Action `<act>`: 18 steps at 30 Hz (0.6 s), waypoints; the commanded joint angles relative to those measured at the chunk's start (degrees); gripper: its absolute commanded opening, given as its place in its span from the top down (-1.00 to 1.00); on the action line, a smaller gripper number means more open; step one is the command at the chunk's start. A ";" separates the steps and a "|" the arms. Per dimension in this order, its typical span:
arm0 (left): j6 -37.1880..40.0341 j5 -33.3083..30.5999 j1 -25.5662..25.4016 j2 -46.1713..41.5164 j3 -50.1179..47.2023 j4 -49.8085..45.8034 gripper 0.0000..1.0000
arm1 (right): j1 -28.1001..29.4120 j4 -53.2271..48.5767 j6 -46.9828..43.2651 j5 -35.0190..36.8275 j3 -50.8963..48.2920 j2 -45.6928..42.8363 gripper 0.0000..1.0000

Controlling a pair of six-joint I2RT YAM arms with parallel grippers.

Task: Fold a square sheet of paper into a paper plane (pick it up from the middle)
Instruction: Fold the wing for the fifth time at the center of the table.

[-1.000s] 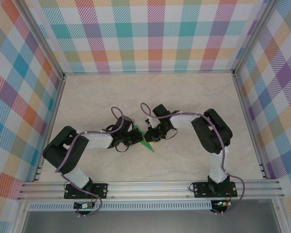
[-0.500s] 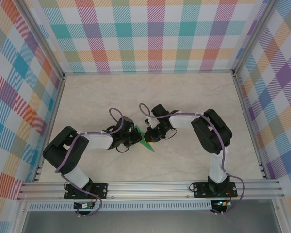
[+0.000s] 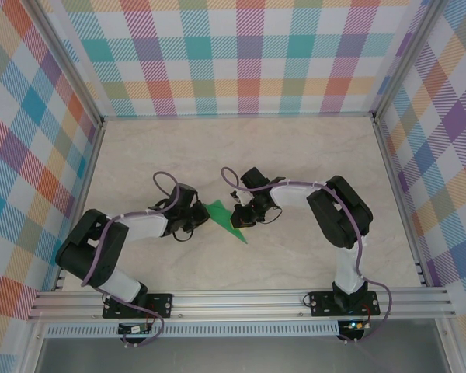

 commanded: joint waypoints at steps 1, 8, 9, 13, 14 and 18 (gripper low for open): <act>3.27 1.24 0.92 -4.67 -0.11 -0.39 0.81 | 0.23 -7.30 -0.40 15.79 -4.74 6.12 0.84; 3.88 4.33 -2.44 -8.01 -1.02 5.07 0.76 | 0.40 -7.40 -0.31 14.92 -4.30 6.01 0.83; 4.24 5.59 -2.73 -6.72 -0.38 5.47 0.76 | 0.40 -7.40 -0.31 14.90 -4.30 6.07 0.83; 6.38 10.14 -4.81 0.80 4.63 5.32 0.81 | 0.37 -7.39 -0.17 14.72 -4.22 6.54 0.83; 6.68 10.14 -5.32 2.31 5.68 4.98 0.81 | 0.39 -7.44 -0.12 14.72 -4.21 6.55 0.82; 6.96 8.30 -6.00 6.70 8.62 3.67 0.83 | 0.51 -7.35 0.30 14.74 -4.13 6.89 0.83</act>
